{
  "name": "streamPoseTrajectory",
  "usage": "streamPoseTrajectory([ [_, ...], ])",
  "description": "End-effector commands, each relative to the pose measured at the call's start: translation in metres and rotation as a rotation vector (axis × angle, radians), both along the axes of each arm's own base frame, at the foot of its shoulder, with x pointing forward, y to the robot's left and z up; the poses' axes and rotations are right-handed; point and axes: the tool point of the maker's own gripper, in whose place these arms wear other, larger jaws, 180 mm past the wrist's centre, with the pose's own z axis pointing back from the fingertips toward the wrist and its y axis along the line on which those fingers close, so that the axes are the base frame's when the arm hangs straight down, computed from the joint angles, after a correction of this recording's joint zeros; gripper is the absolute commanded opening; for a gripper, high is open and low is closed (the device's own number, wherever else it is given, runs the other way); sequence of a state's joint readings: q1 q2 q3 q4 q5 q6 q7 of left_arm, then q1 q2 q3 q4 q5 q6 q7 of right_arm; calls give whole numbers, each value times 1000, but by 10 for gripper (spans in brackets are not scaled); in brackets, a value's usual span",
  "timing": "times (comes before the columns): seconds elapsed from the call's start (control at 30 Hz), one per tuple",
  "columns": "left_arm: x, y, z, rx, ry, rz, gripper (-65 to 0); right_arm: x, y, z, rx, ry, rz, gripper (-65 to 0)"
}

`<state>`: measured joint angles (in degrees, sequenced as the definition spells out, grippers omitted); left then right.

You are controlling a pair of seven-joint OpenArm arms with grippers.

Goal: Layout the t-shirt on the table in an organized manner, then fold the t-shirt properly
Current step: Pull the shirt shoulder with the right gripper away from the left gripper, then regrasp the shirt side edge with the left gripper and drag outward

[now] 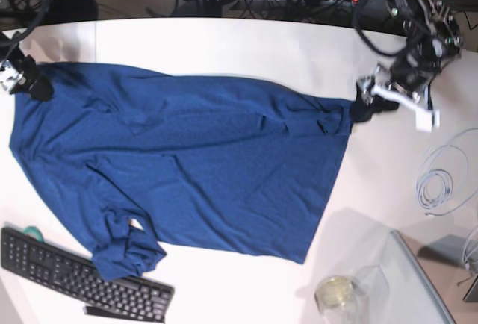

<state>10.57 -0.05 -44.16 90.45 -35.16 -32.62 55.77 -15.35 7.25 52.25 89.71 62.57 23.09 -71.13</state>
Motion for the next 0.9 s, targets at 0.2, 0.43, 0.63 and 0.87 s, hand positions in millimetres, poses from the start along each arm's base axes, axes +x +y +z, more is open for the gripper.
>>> streamPoseTrajectory([
  [0.2, -25, 13, -9, -17, -164, 52, -163, 0, -28, 31, -387, -117, 85, -297],
  [0.43, -24, -6, -34, 18, -152, -29, -165, -12, -10, 2, -616, -95, 217, -299],
  [0.63, -14, -33, -18, 79, -187, -110, -375, -8, -8, 0, -603, -99, 202, -300],
  [0.87, 7, -47, -29, 120, -137, -131, -650, -5, -5, 0, -599, -106, 206, -300],
])
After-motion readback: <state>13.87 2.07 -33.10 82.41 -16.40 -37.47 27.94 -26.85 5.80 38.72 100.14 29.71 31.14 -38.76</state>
